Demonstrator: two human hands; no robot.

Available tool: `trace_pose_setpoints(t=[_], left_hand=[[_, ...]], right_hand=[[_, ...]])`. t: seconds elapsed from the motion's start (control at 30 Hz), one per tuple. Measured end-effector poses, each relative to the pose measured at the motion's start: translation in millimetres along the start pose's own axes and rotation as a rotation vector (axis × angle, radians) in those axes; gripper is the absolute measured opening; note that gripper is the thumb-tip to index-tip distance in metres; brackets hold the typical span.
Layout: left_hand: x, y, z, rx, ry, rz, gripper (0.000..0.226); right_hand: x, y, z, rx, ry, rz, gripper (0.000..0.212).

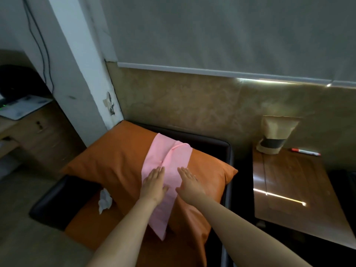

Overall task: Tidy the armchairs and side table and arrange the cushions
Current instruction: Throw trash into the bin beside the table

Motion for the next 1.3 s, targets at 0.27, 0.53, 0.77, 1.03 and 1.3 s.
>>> trace_pose_setpoints(t=[0.27, 0.53, 0.77, 1.03, 1.3], left_hand=[[-29, 32, -101, 0.073, -0.031, -0.028, 0.070], [-57, 44, -204, 0.075, -0.029, -0.053, 0.068], [-48, 19, -247, 0.019, -0.075, -0.041, 0.068], [-13, -30, -288, -0.151, -0.183, -0.089, 0.069], [32, -63, -313, -0.227, -0.157, -0.155, 0.068]], right_hand=[[31, 63, -90, 0.052, 0.089, 0.052, 0.076], [67, 110, -184, 0.002, 0.143, 0.064, 0.070], [91, 122, -215, -0.086, 0.109, -0.040, 0.074], [141, 118, -240, -0.159, 0.105, -0.247, 0.081], [188, 114, -229, -0.095, 0.084, -0.342, 0.085]])
Point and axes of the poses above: each hand's wrist, its own y-axis towards the middle knuckle, its own x-axis out of the palm, z = x × y, the point moved 1 cm from there along y, towards the middle knuckle, and after that the axes turned 7 degrees about -z, right-handed, at the moved point
